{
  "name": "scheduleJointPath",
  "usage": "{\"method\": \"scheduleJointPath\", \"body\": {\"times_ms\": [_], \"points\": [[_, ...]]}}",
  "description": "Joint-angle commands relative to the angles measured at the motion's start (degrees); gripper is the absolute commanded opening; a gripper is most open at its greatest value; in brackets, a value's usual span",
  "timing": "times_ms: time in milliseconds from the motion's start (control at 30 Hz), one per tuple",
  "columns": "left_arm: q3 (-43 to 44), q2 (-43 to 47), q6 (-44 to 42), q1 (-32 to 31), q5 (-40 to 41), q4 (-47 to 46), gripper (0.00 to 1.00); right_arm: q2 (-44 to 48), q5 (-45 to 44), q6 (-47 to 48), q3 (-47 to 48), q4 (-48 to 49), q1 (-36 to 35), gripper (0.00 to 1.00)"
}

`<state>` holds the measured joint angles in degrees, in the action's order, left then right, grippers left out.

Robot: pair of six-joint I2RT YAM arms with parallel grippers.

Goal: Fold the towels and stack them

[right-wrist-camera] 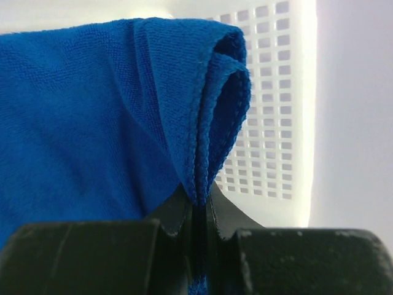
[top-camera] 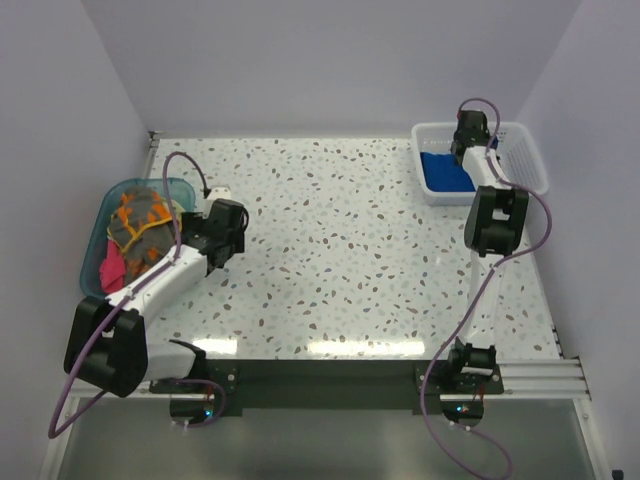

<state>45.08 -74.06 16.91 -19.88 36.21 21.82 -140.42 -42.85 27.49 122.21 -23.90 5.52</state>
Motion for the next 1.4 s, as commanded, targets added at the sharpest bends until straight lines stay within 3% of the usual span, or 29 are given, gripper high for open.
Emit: {"method": "scheduleJointPath", "body": {"times_ms": [0, 100, 167, 200, 400, 667, 1033, 1167, 1367], "points": [[0.0, -0.3, 0.0, 0.5, 0.2, -2.5, 1.00, -1.3, -4.4, 1.6, 2.1, 4.3, 0.6, 0.04], [0.1, -0.4, 0.0, 0.5, -0.1, -2.6, 1.00, -2.1, -5.4, 1.3, 2.4, 5.0, 1.1, 0.06], [0.1, -0.6, 0.1, 0.5, -0.2, -2.5, 1.00, -2.9, -5.9, 1.1, 3.0, 4.7, 1.2, 0.17], [0.0, -0.6, 0.0, 0.5, -0.3, -2.5, 1.00, -3.4, -6.5, 0.9, 3.4, 4.4, 1.3, 0.30], [0.1, -0.5, 0.1, 0.5, -0.3, -2.5, 1.00, -2.9, -11.5, -0.7, 4.2, 4.4, 2.0, 0.57], [0.4, 1.4, 0.1, 0.5, -1.3, -2.6, 1.00, 6.2, -11.3, -9.5, 2.2, -0.6, 0.9, 0.70], [1.0, 7.6, 1.1, 0.6, -2.3, -1.8, 1.00, 30.7, 16.2, -32.3, -13.2, -16.5, -10.1, 0.90], [1.6, 9.5, 2.5, 2.9, -2.3, -0.9, 1.00, 40.6, 25.7, -36.2, -21.9, -16.4, -18.7, 0.99], [5.9, 8.9, 7.3, 12.1, -2.9, 4.1, 1.00, 50.1, 36.8, -40.0, -37.0, -12.3, -31.0, 0.98]]}}
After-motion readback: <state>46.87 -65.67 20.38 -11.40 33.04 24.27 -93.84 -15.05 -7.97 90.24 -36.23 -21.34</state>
